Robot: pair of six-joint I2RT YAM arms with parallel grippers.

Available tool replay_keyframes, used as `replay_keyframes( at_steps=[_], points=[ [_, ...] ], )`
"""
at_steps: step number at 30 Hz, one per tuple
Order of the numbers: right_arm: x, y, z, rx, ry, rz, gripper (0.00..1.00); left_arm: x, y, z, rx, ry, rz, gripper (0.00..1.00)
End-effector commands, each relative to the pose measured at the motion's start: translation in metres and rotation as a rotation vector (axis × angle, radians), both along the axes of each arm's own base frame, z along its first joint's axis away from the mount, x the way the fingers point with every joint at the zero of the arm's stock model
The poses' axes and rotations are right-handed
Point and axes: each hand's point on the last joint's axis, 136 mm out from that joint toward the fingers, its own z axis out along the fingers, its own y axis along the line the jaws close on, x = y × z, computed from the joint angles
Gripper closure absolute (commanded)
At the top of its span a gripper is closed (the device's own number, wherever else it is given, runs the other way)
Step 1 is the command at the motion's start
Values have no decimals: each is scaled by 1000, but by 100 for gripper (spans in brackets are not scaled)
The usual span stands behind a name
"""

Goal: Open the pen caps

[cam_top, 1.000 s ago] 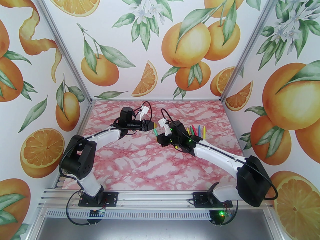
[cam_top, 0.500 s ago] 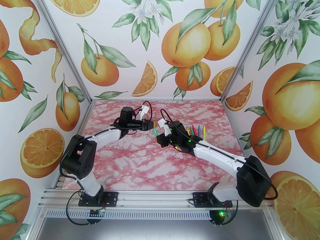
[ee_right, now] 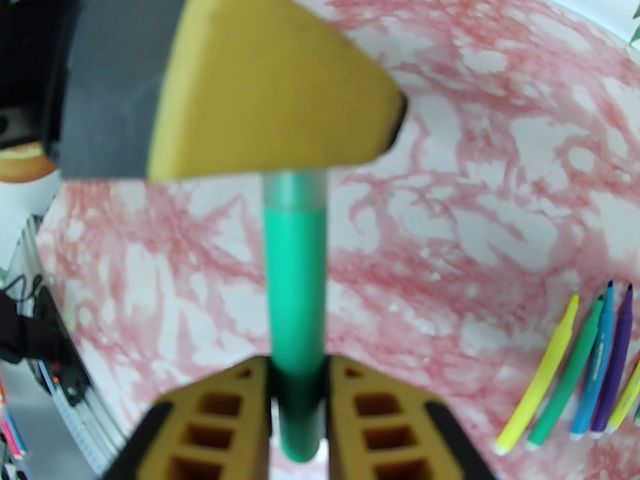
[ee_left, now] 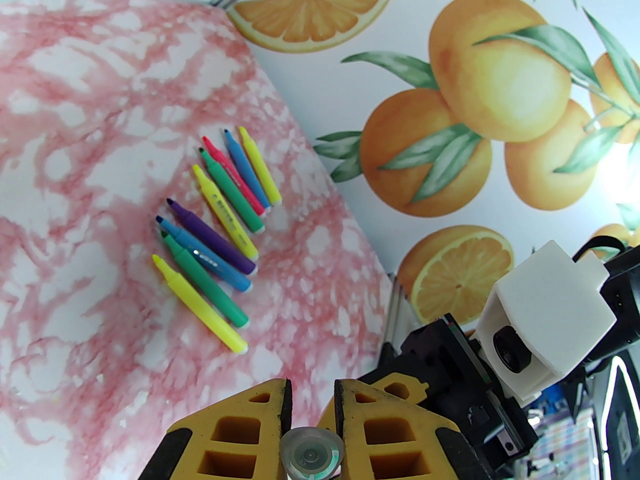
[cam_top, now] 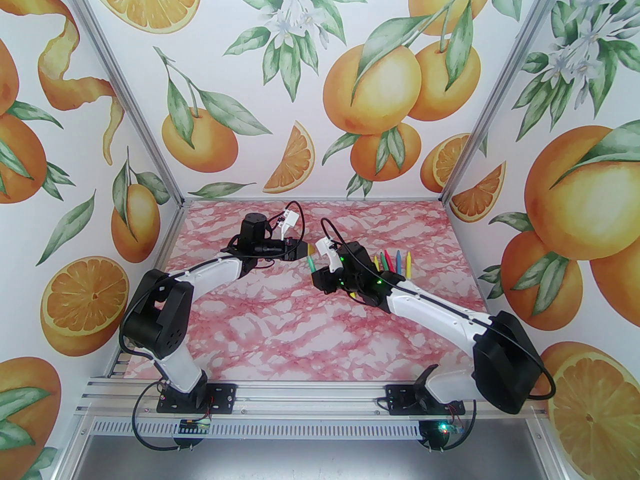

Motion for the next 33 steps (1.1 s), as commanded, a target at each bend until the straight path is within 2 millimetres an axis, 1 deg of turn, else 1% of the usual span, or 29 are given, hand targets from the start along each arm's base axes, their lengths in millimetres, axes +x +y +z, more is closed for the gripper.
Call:
replay_keyframes(
  at_steps=[1, 10, 14, 15, 20, 23, 28, 33],
  points=[
    [1, 6, 4, 17, -19, 18, 69, 3, -3, 22, -34, -72, -6, 100],
    [6, 12, 3, 22, -19, 27, 63, 3, -3, 26, -46, -76, -13, 100],
    [7, 16, 1, 26, -13, 38, 64, 3, -4, 28, -50, -79, -17, 100],
    [7, 17, 1, 28, -12, 40, 66, 3, -4, 28, -49, -80, -15, 100],
    [5, 18, 1, 29, -7, 54, 84, 6, -3, 28, -36, -86, 6, 100],
    [0, 14, -5, 5, 13, 61, 92, 14, 4, 28, 9, -124, 74, 100],
    [-13, 4, -17, -30, 40, 76, 99, 27, 14, 35, 31, -150, 166, 100],
    [-30, -6, -30, -54, 62, 102, 100, 42, 21, 31, 23, -110, 222, 100]
  ],
)
